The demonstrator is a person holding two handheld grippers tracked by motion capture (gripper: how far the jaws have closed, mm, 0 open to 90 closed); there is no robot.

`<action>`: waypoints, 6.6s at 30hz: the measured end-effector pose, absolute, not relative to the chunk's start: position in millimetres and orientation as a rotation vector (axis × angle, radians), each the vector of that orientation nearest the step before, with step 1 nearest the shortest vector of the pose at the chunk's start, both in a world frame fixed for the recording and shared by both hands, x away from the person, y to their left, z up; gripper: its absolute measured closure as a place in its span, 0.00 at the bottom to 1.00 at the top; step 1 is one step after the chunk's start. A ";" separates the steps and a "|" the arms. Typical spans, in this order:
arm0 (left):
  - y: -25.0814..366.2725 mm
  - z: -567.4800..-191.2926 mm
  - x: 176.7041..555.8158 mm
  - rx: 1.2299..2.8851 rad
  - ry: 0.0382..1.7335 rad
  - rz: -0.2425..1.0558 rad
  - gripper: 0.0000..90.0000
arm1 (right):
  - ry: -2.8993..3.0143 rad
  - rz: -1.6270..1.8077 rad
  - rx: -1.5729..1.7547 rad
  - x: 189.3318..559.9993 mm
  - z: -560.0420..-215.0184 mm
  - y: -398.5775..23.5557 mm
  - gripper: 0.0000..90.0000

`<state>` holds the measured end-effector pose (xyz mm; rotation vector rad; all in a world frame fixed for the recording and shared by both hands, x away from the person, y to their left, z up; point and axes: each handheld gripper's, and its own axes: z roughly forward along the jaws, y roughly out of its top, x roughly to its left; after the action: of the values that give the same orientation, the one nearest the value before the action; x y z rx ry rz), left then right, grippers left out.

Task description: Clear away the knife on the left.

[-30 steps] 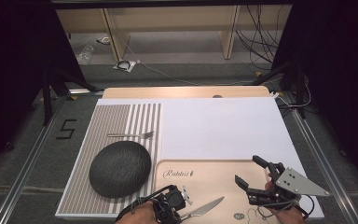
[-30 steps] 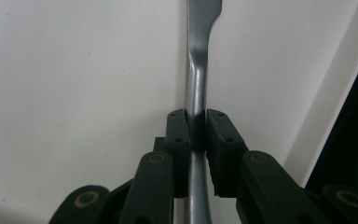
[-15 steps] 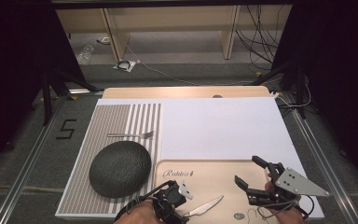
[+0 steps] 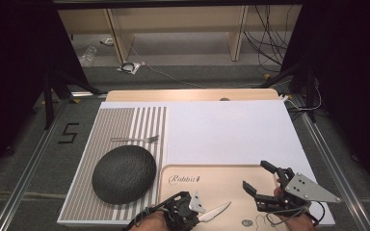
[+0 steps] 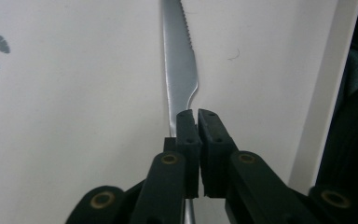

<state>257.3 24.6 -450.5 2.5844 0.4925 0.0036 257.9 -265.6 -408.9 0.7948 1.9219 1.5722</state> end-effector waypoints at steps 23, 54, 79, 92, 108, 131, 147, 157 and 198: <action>20.6 -465.4 258.6 2.616 0.485 0.058 0.99 | 1.922 1.571 0.796 258.0 -409.0 -265.5 0.20; 45.3 -463.7 279.0 2.627 0.628 0.101 0.99 | 1.921 1.570 0.798 257.8 -409.0 -265.8 0.20; 66.1 -462.3 290.3 2.640 0.720 0.108 0.99 | 1.915 1.567 0.803 257.7 -408.6 -266.6 0.20; 71.0 -461.6 292.3 2.652 0.737 0.099 0.99 | 1.915 1.568 0.805 257.8 -408.6 -266.8 0.20; 78.8 -460.6 293.9 2.676 0.755 0.075 0.99 | 1.913 1.568 0.804 257.7 -408.4 -266.9 0.20; 87.8 -444.1 297.5 2.539 0.834 0.122 0.44 | 1.914 1.568 0.801 257.8 -408.6 -266.6 0.20; 101.4 -424.3 304.7 2.416 0.887 0.215 0.25 | 1.912 1.571 0.801 257.5 -408.7 -266.7 0.20; 123.7 -412.6 314.9 2.318 0.918 0.294 0.24 | 1.909 1.576 0.806 258.2 -409.0 -267.2 0.20; 186.2 -390.6 345.1 2.212 1.067 0.436 0.22 | 1.908 1.576 0.808 259.6 -410.2 -268.3 0.20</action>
<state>345.1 186.2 -390.6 2.2124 1.0673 0.4356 259.6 -268.3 -410.2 0.8083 1.9081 1.5758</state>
